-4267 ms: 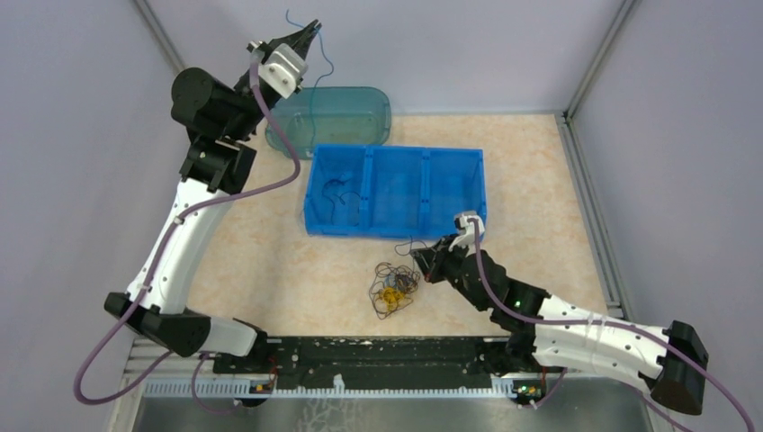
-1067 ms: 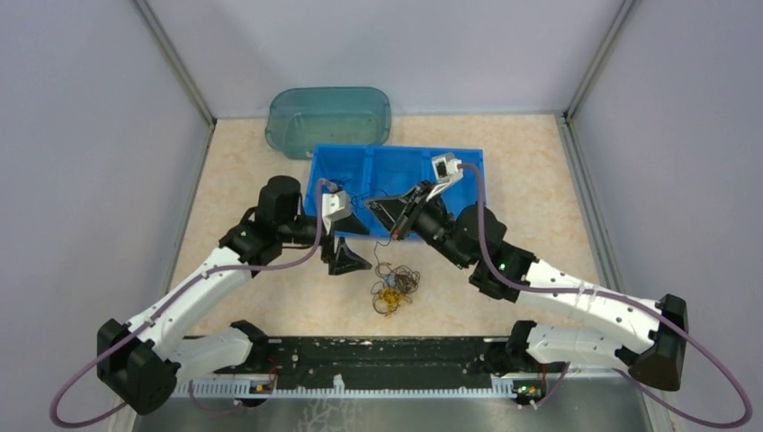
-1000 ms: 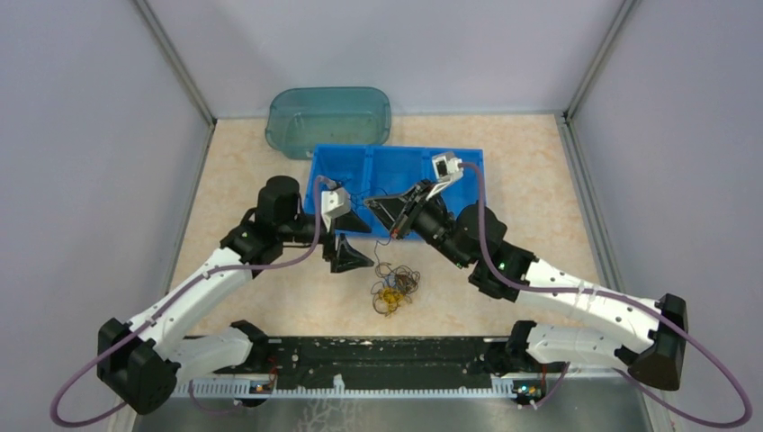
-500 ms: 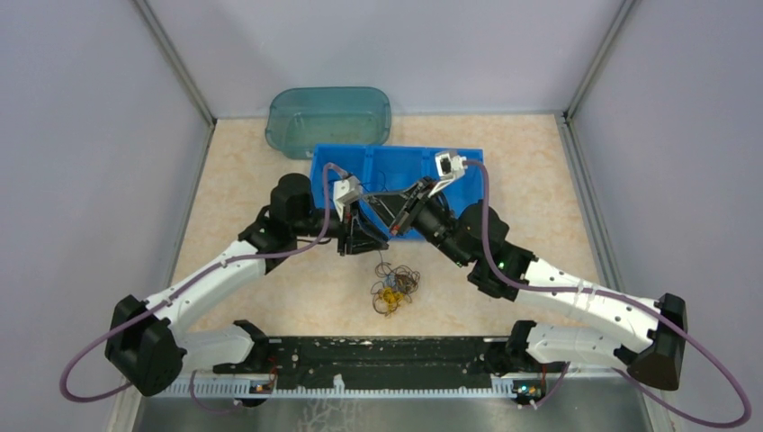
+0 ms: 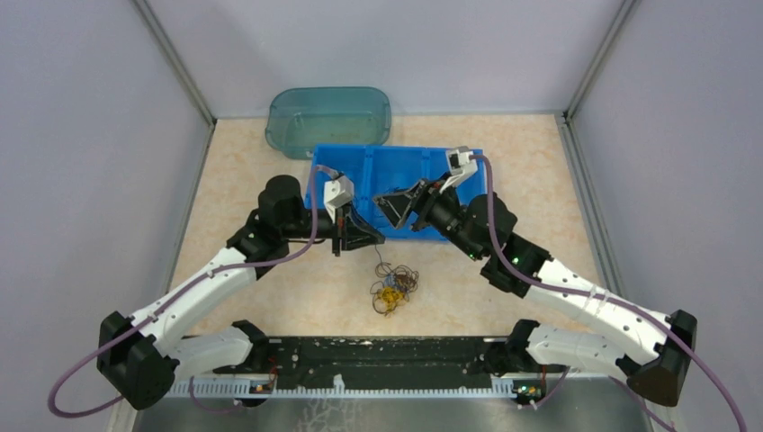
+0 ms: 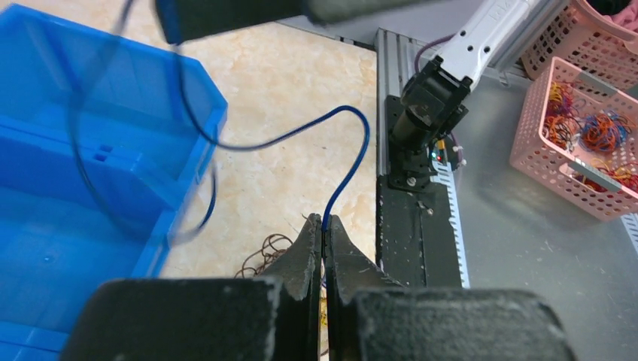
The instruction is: Untangle the cables
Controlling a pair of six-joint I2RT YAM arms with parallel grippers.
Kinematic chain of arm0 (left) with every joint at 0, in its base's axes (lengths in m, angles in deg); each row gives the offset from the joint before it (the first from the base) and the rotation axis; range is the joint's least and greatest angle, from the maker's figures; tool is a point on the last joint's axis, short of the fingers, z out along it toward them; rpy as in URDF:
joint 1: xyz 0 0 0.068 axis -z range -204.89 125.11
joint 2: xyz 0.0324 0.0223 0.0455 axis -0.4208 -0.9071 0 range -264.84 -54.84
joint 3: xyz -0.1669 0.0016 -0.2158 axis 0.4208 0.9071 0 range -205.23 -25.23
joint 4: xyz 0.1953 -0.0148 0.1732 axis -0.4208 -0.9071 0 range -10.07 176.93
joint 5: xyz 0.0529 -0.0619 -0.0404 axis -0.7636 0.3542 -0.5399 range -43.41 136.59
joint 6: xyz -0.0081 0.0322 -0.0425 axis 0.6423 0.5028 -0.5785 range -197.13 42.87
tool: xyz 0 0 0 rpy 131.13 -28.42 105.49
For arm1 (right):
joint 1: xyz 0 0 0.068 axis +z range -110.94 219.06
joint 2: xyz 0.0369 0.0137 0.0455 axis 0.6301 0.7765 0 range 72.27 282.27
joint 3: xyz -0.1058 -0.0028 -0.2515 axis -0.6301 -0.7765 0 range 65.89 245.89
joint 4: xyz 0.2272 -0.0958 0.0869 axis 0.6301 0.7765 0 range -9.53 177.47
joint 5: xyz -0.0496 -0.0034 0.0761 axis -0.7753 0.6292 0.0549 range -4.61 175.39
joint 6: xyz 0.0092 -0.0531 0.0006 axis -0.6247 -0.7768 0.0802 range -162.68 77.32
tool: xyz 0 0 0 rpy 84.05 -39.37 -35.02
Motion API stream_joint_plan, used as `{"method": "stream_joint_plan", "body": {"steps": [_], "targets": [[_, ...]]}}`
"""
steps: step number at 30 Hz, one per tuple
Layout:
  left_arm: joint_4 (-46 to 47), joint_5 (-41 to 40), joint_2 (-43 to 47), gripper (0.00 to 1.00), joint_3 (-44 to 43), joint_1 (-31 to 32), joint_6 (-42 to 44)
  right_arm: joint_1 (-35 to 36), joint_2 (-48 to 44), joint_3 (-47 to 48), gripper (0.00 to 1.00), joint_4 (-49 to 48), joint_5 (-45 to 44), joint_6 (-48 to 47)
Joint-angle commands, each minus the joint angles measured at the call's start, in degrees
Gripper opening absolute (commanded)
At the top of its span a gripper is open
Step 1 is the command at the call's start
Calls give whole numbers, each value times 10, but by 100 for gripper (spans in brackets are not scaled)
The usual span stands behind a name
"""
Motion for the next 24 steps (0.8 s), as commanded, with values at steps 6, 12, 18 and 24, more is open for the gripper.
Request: {"method": "stream_joint_plan", "body": {"steps": [6, 12, 18, 24], "targets": [[-72, -54, 24, 0, -110, -8, 79, -12, -129, -30, 79, 124, 122, -133], [-135, -17, 11, 1, -202, -8, 114, -12, -138, -73, 80, 121, 214, -167], [-142, -6, 3, 1, -254, -8, 119, -11, -78, -92, 78, 37, 266, -158], [-173, -32, -7, 1, -310, -8, 171, -11, -5, -87, 75, -13, 265, -141]]}}
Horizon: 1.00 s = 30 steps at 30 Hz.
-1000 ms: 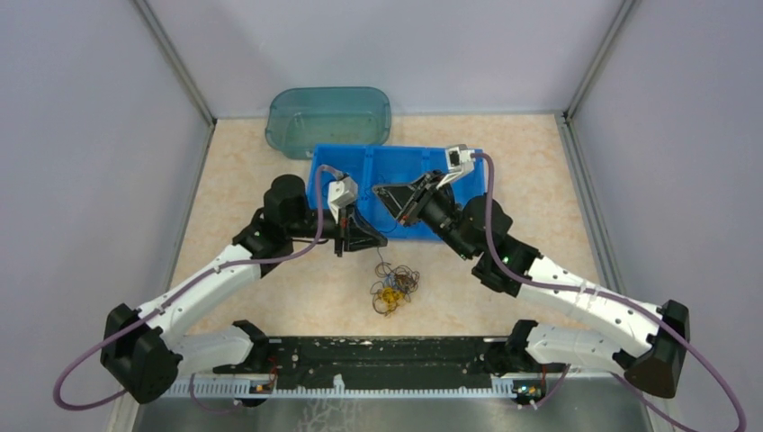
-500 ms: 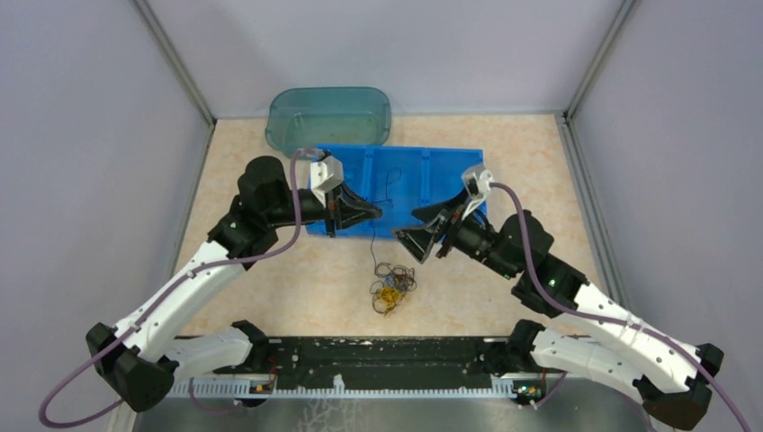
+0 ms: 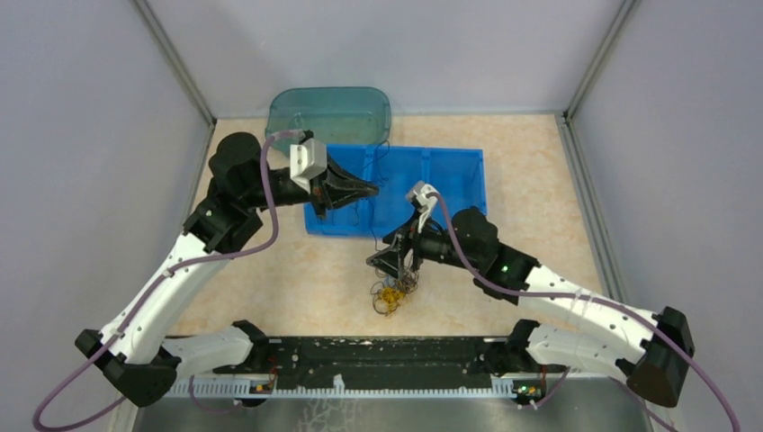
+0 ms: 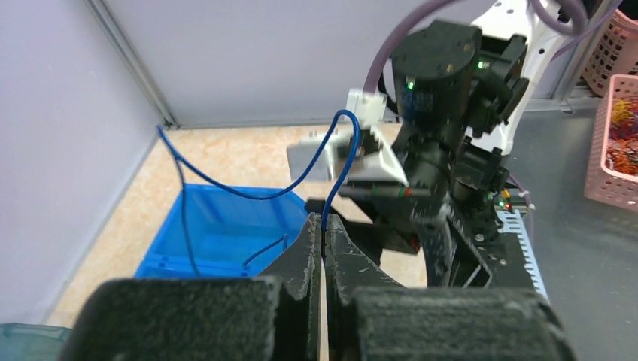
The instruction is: Untangle the cables
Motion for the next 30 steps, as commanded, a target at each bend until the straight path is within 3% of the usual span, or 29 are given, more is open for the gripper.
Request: {"method": "stream_joint_plan", "body": {"steps": [1, 8, 12, 17, 30], "targets": [[-42, -29, -5, 1, -46, -2, 66, -4, 31, 11, 75, -76, 13, 8], [-128, -265, -26, 1, -19, -22, 196, -4, -36, 5, 94, -28, -167, 8], [-115, -296, -32, 1, 29, -81, 168, -5, -77, 1, 96, -3, -207, -2], [-64, -348, -51, 1, 65, -120, 194, -5, -100, -6, 99, 32, -259, 1], [31, -377, -107, 1, 87, -138, 264, -5, -142, -30, 99, 52, -327, 18]]}}
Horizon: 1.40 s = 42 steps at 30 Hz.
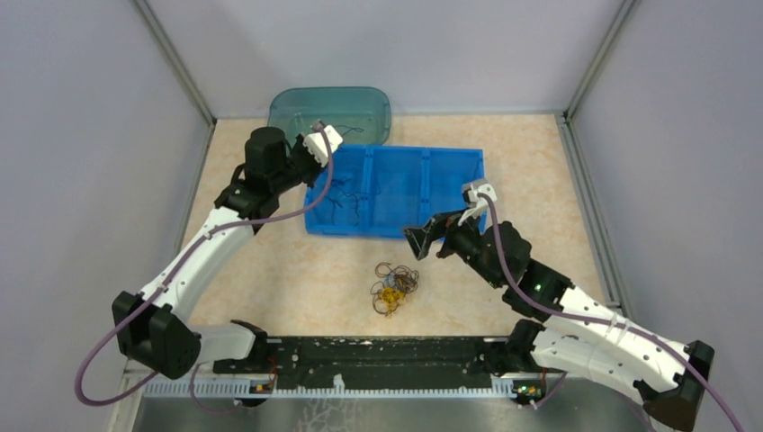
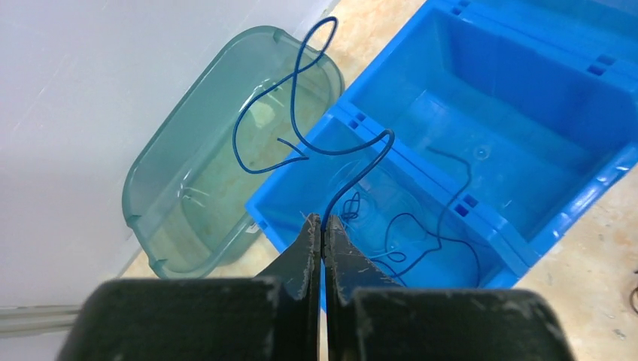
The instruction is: Untangle the cables
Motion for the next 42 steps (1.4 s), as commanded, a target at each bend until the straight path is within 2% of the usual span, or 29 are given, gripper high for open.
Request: {"method": "stream_joint_plan", "body": {"steps": [1, 9, 15, 31, 36, 42], "targets": [[54, -21, -16, 1, 2, -15, 35, -3, -26, 3, 98, -8, -27, 6], [78, -19, -36, 1, -67, -54, 58, -3, -35, 2, 98, -5, -35, 6], [67, 3, -37, 1, -97, -65, 36, -3, -28, 1, 97, -14, -27, 8], [61, 21, -54, 1, 7, -61, 29, -3, -37, 9, 97, -3, -29, 6], [91, 2, -62, 1, 39, -57, 73, -3, -41, 9, 97, 2, -31, 5], [126, -39, -71, 1, 64, -59, 184, -3, -39, 10, 97, 5, -32, 2]]}}
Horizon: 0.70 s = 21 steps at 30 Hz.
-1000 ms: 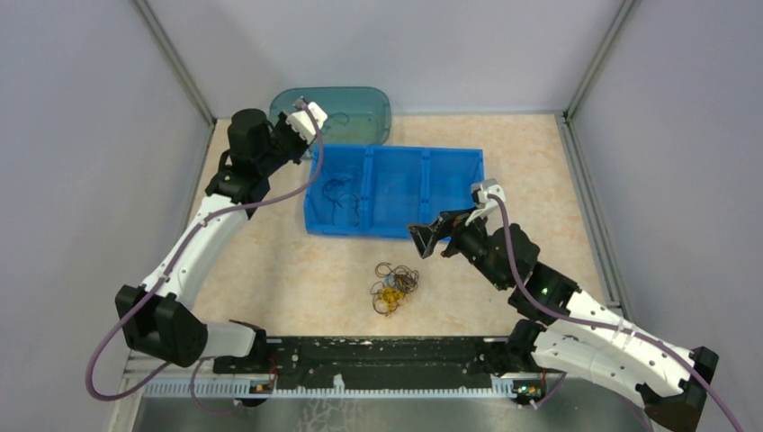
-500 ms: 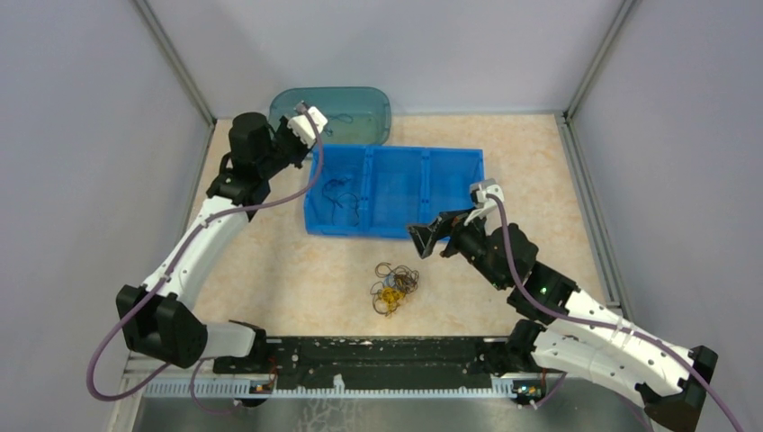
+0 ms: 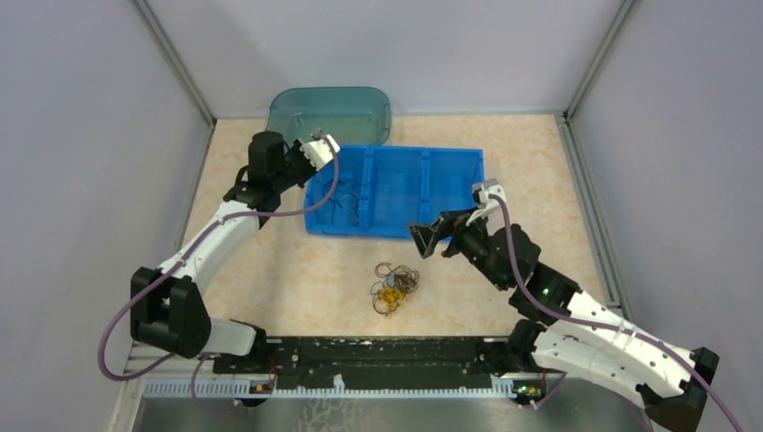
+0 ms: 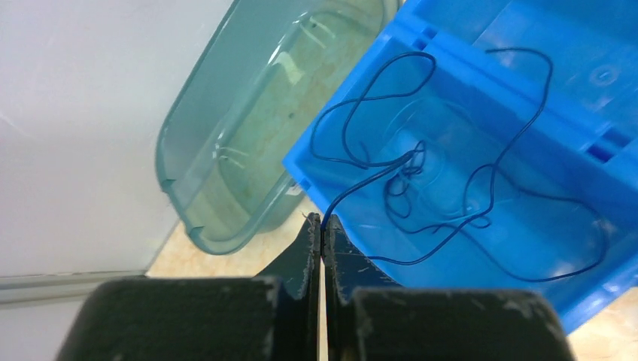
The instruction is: Untangle the cables
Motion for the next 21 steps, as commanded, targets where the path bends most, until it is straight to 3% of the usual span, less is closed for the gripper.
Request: {"method": "stream_joint_plan", "body": {"steps": [1, 10, 21], "targets": [[52, -38, -6, 1, 13, -3, 101, -3, -6, 10, 97, -1, -10, -4], [63, -17, -6, 1, -26, -40, 129, -3, -5, 2, 97, -11, -4, -1], [6, 34, 2, 1, -7, -19, 58, -2, -9, 2, 97, -9, -5, 1]]}}
